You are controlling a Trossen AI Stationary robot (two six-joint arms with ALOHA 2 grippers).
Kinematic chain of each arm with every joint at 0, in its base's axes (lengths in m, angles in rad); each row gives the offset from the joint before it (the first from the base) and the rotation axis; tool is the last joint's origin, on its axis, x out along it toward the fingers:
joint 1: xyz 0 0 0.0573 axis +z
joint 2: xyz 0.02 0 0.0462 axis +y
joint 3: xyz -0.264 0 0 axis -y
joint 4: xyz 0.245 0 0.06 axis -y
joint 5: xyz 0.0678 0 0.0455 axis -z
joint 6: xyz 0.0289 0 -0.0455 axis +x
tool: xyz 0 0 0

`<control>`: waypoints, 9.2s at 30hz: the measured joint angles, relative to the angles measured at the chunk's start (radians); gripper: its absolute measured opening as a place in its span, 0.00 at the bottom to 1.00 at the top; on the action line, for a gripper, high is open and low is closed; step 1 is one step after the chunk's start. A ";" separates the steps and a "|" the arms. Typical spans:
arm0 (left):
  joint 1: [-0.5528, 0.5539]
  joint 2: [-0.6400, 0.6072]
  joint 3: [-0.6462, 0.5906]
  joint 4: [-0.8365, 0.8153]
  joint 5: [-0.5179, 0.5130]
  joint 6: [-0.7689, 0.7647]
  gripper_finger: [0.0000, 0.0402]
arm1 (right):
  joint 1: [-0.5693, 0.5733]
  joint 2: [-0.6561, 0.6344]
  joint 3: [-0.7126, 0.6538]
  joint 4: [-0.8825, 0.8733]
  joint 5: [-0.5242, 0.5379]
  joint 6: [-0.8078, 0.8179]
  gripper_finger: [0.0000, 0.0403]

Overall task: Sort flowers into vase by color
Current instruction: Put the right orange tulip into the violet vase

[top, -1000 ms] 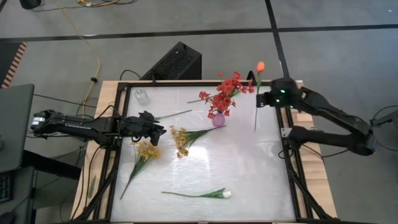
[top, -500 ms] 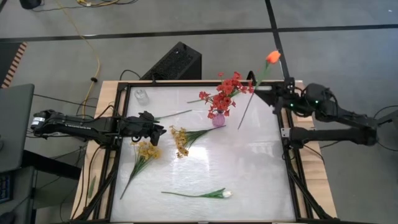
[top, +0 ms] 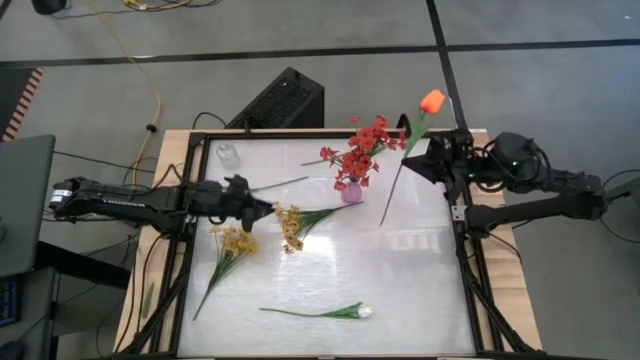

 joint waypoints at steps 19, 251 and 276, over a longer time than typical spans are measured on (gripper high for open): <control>0.399 0.889 1.312 -0.215 0.251 0.545 0.32 | 0.022 0.022 0.001 -0.160 0.030 -0.003 0.05; 0.205 0.972 0.387 0.436 0.123 0.659 0.22 | 0.134 0.399 -0.368 -0.088 0.382 0.259 0.58; 0.219 0.962 0.407 0.382 0.086 0.640 0.71 | -0.211 0.481 -0.367 -0.221 0.182 0.264 0.54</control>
